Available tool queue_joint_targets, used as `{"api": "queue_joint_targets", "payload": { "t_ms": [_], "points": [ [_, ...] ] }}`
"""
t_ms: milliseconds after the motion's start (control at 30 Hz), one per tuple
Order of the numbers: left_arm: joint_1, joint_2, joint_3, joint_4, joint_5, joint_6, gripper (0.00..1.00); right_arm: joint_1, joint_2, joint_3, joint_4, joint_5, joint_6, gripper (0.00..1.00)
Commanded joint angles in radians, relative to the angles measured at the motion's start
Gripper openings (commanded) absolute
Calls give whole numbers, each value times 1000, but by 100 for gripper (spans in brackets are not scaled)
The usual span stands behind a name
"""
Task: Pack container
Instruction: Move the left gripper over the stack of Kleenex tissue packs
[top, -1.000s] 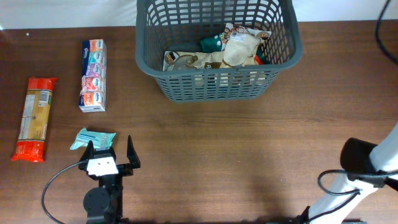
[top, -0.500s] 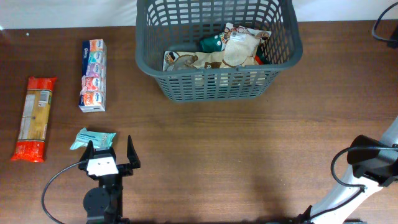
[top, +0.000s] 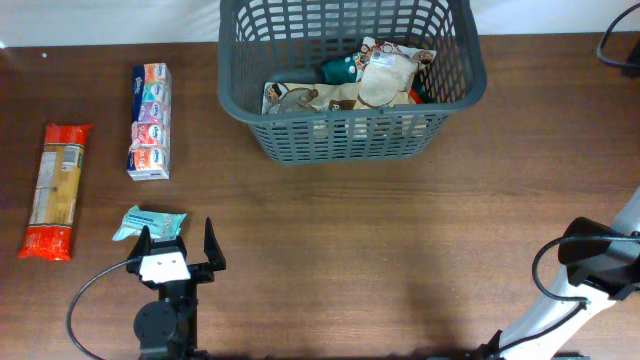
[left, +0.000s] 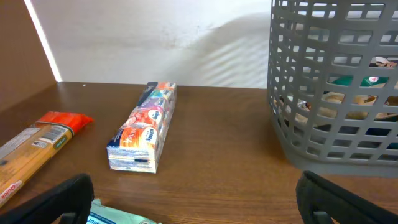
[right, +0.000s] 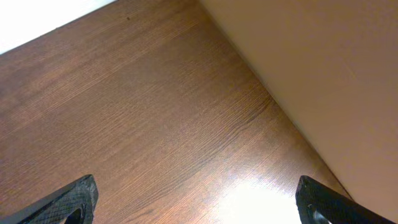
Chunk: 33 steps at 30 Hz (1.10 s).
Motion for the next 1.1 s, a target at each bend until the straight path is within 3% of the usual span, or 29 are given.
{"api": "queue_joint_targets", "payload": {
  "t_ms": [0, 167, 400, 500, 600, 833, 1067],
  "points": [
    [-3, -9, -7, 1, 10, -10, 99, -3, -11, 2, 3, -5, 11, 99],
    [-3, -9, -7, 42, -25, -10, 99, -3, -11, 2, 3, -5, 11, 99],
    [-3, -8, 21, 76, 229, -11, 99, -3, -11, 2, 3, -5, 11, 99],
    [-3, 2, 110, 75, 208, 0, 99, -3, -11, 2, 3, -5, 11, 99],
    [-3, 62, 261, 34, 131, 129, 99, -3, -11, 2, 3, -5, 11, 99],
    [-3, 457, 713, -146, -82, 414, 99, -3, -11, 2, 3, -5, 11, 99],
    [-3, 940, 1096, -148, -85, 473, 99, -3, -11, 2, 3, -5, 11, 99]
  ]
}}
